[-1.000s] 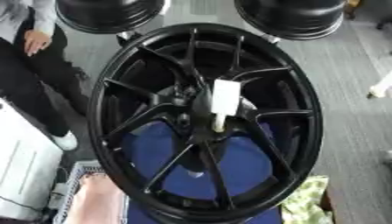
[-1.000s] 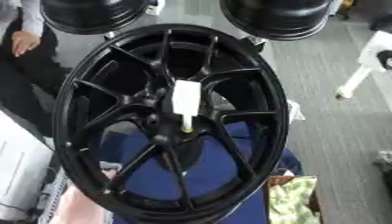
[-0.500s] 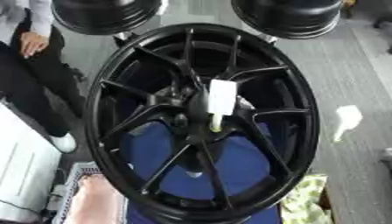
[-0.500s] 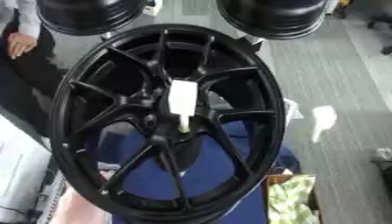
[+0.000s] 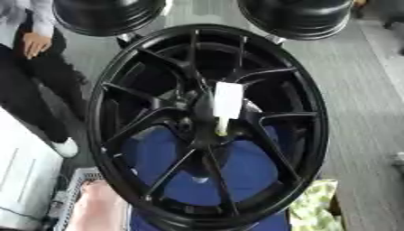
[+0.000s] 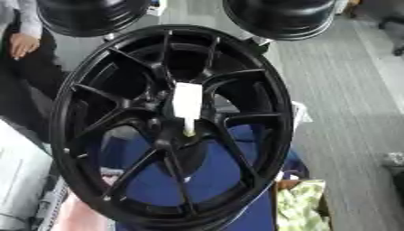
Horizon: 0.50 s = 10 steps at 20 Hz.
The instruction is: Pull the pin out of the wheel hub.
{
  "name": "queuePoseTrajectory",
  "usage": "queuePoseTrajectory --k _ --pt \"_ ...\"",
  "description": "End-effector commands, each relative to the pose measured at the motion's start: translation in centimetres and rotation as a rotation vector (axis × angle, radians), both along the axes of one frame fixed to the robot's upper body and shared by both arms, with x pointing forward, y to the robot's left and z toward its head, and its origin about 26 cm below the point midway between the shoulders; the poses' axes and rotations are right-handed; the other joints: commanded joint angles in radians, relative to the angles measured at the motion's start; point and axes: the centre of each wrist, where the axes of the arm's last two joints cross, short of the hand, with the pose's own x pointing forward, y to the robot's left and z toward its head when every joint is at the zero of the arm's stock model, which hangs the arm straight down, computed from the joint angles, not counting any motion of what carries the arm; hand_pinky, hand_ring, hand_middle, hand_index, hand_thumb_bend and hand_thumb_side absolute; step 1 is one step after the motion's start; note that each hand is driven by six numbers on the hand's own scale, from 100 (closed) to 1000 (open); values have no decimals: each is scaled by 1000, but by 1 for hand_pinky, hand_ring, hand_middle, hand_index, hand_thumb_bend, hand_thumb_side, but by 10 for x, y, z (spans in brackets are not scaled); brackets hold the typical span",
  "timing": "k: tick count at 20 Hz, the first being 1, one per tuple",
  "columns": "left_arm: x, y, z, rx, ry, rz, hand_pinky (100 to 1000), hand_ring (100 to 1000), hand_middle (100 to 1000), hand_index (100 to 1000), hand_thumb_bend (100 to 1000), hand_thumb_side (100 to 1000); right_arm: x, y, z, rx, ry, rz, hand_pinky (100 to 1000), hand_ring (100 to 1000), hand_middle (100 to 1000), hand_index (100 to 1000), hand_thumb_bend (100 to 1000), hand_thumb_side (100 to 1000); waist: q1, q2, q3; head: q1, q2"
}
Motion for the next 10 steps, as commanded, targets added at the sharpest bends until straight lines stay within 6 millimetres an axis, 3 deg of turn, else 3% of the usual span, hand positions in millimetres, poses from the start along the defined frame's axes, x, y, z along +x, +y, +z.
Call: queuePoseTrajectory --k 1,10 --pt "-3 1 9 20 -25 4 646 1000 746 758 490 740 -4 1 20 -10 -77 -12 903 873 866 913 100 227 13 1 -1 1 -2" --pt "-2 -1 10 28 -22 -7 645 1000 746 758 486 737 -6 32 45 44 -171 88 885 789 797 874 100 199 9 -5 6 -6 -1"
